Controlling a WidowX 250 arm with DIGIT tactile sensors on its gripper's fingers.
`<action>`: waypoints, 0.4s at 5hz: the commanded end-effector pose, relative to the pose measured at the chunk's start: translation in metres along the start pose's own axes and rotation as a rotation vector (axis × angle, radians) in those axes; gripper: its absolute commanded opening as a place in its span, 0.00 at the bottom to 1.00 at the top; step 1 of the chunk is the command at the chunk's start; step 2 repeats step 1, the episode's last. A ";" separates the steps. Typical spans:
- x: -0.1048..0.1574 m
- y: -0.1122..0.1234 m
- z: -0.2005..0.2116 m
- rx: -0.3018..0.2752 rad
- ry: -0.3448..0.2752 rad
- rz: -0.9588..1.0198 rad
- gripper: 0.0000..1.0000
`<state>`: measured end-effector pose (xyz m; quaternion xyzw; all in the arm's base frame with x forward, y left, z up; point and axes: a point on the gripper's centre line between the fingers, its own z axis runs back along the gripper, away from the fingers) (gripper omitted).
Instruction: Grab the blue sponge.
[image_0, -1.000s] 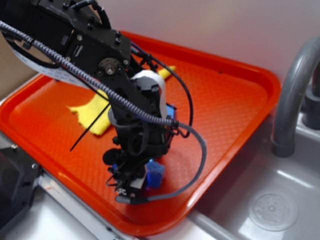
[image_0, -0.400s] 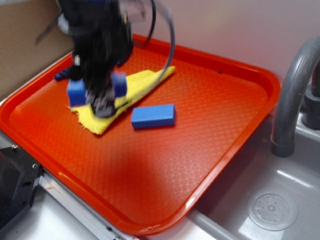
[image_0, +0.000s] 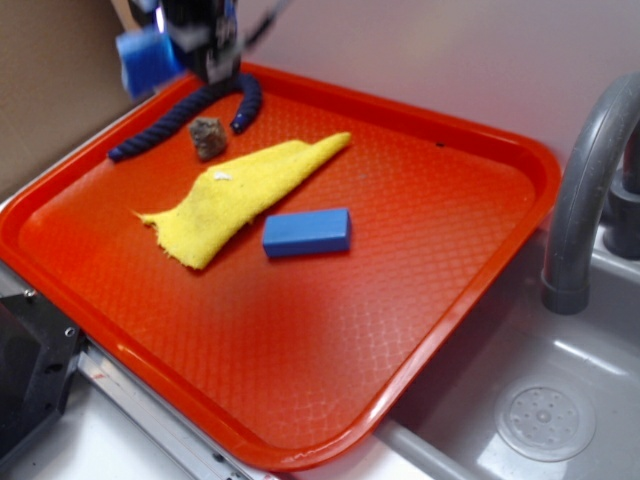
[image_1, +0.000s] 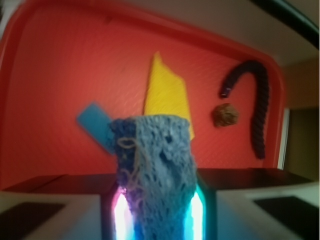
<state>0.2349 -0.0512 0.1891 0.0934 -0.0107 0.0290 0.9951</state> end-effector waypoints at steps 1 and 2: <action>-0.007 0.019 0.011 -0.128 -0.051 0.210 0.00; -0.007 0.019 0.011 -0.128 -0.051 0.210 0.00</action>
